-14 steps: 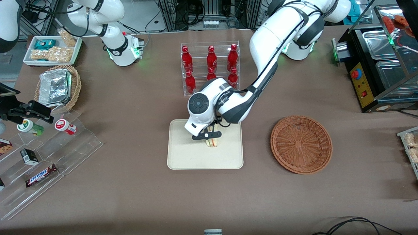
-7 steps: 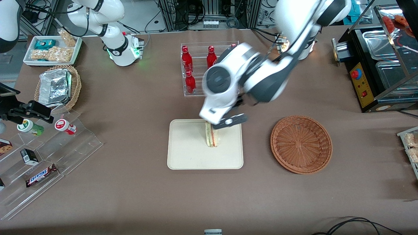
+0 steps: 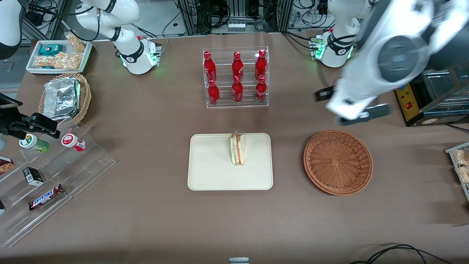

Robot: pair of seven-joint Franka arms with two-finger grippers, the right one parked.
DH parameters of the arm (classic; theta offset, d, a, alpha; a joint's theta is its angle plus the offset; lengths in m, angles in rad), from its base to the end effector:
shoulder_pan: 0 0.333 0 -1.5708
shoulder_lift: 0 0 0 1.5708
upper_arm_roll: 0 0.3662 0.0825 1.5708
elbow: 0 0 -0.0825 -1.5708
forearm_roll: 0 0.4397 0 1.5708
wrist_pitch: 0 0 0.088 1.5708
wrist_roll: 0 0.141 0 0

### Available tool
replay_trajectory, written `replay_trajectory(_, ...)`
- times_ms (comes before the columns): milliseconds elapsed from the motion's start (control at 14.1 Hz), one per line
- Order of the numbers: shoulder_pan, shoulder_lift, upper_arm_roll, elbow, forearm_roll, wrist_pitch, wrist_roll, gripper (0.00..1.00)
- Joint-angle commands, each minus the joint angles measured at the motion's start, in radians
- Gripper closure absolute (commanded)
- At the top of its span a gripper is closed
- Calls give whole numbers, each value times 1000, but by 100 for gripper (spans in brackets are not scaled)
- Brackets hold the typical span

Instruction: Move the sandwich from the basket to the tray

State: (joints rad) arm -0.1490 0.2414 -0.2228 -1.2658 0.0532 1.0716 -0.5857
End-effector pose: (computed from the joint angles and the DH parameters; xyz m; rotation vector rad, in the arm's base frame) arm 0.5874 -0.1993 0.6171 -2.8743 -0.3231 0.5618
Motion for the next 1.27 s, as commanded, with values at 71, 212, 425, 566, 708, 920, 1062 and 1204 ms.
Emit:
replay_trajectory(71, 122, -80, -10, -53, 33, -39, 136, 0)
replay_trajectory(212, 183, -97, -10, -53, 28, -65, 202, 0)
replay_trajectory(425, 258, -199, -9, -137, -41, -13, 265, 0)
replay_trajectory(566, 267, -264, -7, -202, -38, 1, 399, 0)
replay_trajectory(708, 273, -263, -9, -202, 17, 16, 426, 0)
replay_trajectory(920, 270, -261, -20, -204, 30, 119, 428, 0)
replay_trajectory(1062, 266, -257, -20, -214, 22, 158, 423, 0)
replay_trajectory(1204, 264, -257, -20, -245, 22, 201, 423, 0)
